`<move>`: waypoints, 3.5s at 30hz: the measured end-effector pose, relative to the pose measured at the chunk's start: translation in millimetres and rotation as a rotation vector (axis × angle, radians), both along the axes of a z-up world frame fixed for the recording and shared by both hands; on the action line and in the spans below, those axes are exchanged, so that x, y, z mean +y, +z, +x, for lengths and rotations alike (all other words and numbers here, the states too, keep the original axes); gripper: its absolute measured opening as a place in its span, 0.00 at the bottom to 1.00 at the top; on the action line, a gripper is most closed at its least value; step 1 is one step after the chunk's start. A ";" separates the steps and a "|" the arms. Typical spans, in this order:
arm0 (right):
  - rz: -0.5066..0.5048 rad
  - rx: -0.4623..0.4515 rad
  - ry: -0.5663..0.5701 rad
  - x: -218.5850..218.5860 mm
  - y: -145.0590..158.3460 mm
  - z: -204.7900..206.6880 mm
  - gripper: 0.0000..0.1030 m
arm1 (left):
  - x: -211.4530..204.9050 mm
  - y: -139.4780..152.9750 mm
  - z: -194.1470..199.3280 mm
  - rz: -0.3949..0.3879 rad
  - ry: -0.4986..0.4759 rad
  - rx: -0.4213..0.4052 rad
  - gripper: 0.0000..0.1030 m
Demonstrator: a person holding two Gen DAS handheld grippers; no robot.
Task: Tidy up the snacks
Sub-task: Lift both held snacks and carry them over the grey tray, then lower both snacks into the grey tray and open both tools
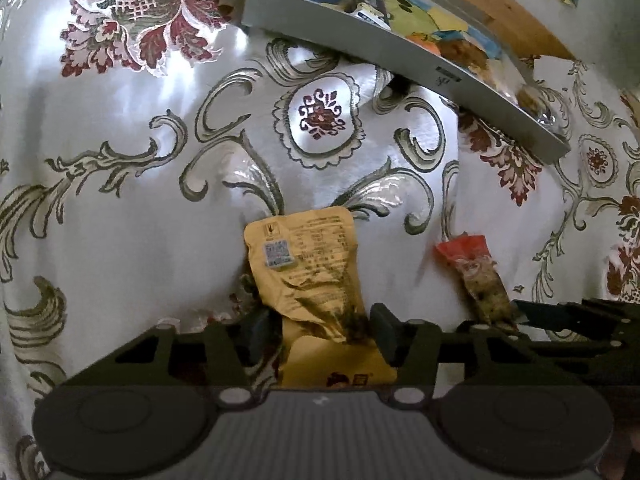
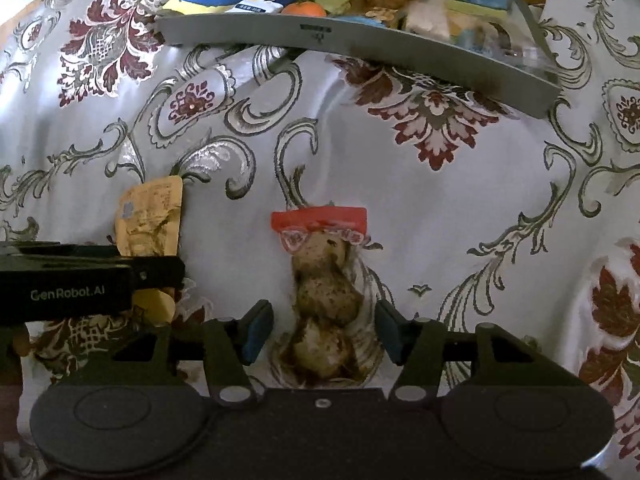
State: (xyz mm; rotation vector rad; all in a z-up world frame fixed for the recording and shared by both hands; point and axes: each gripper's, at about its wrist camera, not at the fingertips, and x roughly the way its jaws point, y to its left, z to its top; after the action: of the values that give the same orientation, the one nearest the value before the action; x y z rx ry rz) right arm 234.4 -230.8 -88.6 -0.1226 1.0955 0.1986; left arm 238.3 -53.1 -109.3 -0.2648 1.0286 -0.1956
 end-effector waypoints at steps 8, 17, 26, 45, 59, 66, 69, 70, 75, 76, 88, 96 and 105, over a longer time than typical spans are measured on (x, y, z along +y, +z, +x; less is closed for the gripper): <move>-0.055 -0.037 0.026 10.9 -1.7 -5.4 0.47 | -0.9 1.0 -4.6 0.026 -0.002 -0.014 0.45; -0.132 -0.117 0.078 19.7 7.5 -19.7 0.43 | 8.4 7.1 -18.7 -0.026 0.022 -0.021 0.42; -0.127 -0.226 0.096 21.6 23.7 -36.0 0.43 | 7.9 20.8 -33.4 -0.038 0.021 -0.071 0.33; -0.106 -0.265 0.060 17.1 30.0 -36.5 0.43 | 4.5 30.3 -41.3 -0.053 0.012 -0.137 0.31; -0.006 -0.547 -0.051 -9.2 71.3 -10.9 0.43 | -2.3 107.0 13.6 -0.125 0.031 -0.311 0.31; 0.073 -0.700 -0.171 -43.9 101.8 50.7 0.43 | -34.4 144.0 86.2 -0.147 -0.008 -0.384 0.31; 0.099 -0.727 -0.199 -53.6 107.0 76.9 0.43 | -48.8 148.0 116.6 -0.147 -0.025 -0.396 0.31; 0.102 -0.730 -0.205 -56.9 106.8 84.1 0.43 | -53.3 147.4 125.0 -0.142 -0.030 -0.396 0.31; 0.128 -0.704 -0.243 -71.3 99.6 118.9 0.43 | -71.5 136.3 163.3 -0.132 -0.043 -0.349 0.31; 0.128 -0.698 -0.250 -72.4 97.6 123.3 0.43 | -73.4 132.8 169.4 -0.132 -0.042 -0.331 0.31; 0.172 -0.610 -0.312 -80.5 68.6 167.0 0.44 | -69.1 104.9 210.0 -0.116 0.002 -0.196 0.32; 0.172 -0.592 -0.301 -77.6 62.9 171.3 0.46 | -68.3 107.5 214.6 -0.074 0.005 -0.194 0.33; 0.183 -0.633 -0.312 -80.2 72.0 164.6 0.58 | -68.6 115.5 213.3 -0.039 0.025 -0.216 0.53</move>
State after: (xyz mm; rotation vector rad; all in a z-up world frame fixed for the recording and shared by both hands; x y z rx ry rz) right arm 399.0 -311.1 -16.6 0.1443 0.4509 -0.0256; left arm 451.6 -121.7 6.2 -0.2853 0.8073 -0.2165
